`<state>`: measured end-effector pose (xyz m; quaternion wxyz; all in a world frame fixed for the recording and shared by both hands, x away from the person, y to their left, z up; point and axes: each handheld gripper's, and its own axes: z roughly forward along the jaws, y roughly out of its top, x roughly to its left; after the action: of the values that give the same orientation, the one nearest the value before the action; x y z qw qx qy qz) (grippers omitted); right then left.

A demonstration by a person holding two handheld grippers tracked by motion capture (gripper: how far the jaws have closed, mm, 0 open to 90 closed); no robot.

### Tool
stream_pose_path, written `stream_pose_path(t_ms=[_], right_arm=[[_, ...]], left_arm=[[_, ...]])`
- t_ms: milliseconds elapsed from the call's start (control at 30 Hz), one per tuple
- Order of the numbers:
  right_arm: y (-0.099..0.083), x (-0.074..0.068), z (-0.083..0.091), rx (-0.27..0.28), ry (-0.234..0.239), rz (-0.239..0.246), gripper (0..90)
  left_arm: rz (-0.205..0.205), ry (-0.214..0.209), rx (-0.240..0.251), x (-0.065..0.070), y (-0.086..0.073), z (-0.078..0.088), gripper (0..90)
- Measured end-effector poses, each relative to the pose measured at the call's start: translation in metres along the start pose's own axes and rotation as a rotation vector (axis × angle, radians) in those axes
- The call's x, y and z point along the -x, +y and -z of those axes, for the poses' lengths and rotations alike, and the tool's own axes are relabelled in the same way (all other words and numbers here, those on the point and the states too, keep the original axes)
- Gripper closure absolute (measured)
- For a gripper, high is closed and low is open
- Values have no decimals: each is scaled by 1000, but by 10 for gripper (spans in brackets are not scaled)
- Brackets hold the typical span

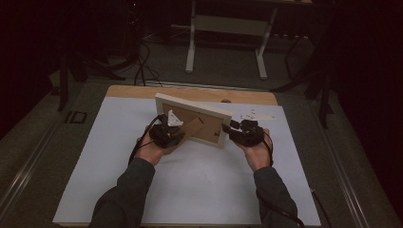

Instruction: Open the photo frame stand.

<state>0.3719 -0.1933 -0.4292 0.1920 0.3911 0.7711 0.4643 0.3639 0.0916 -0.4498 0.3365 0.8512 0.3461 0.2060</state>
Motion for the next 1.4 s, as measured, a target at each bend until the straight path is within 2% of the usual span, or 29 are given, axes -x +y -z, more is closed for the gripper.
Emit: stream_pose_path(t_ms=[367,467,733,1400], right_arm=[[-2,-2,3,8,19,8,629],[-1,0,5,20,39,-11,658],[-1,1,5,19,48,-16,661],[-5,-1,8,34,66,-1,656]], left_arm=[[15,9,11,-1,0,3,724],[18,7,19,-1,0,4,730],[10,10,26,1,-1,6,732],[-5,-17,38,8,-7,11,743]])
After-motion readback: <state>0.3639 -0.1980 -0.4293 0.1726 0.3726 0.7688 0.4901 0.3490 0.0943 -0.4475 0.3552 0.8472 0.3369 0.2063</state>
